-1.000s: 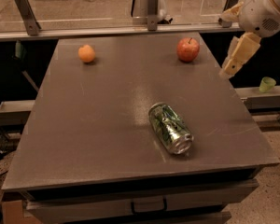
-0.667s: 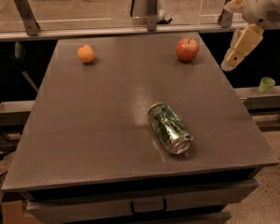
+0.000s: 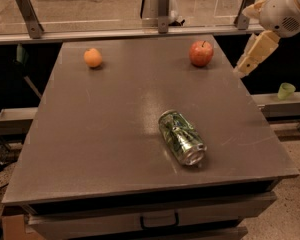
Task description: Move apple near green can
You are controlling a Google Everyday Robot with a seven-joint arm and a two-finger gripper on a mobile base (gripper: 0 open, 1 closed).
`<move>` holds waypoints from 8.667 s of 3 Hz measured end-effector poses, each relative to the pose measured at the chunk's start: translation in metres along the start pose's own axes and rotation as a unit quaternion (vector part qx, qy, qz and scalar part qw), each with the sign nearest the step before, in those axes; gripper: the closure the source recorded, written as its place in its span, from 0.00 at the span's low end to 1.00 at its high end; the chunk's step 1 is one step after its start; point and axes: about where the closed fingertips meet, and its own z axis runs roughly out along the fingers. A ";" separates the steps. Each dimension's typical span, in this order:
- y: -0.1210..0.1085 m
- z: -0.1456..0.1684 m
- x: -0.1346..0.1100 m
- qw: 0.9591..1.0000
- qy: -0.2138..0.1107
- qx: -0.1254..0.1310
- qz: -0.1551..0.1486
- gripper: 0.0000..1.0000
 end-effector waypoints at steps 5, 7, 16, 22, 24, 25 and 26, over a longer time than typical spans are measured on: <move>-0.083 0.182 -0.006 0.967 -0.187 0.013 0.170 0.18; -0.090 0.178 0.000 0.964 -0.184 0.027 0.188 0.72; 0.119 0.075 -0.022 0.939 -0.263 -0.219 0.030 1.00; 0.177 0.087 0.005 0.908 -0.235 -0.346 0.005 0.00; 0.124 0.040 0.012 0.940 -0.224 -0.256 -0.009 0.00; 0.086 -0.025 0.013 0.964 -0.227 -0.139 -0.023 0.00; 0.062 -0.109 0.009 0.971 -0.234 0.008 -0.036 0.00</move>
Offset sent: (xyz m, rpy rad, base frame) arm 0.1264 -0.0007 -0.0822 0.4543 -0.0759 -0.1497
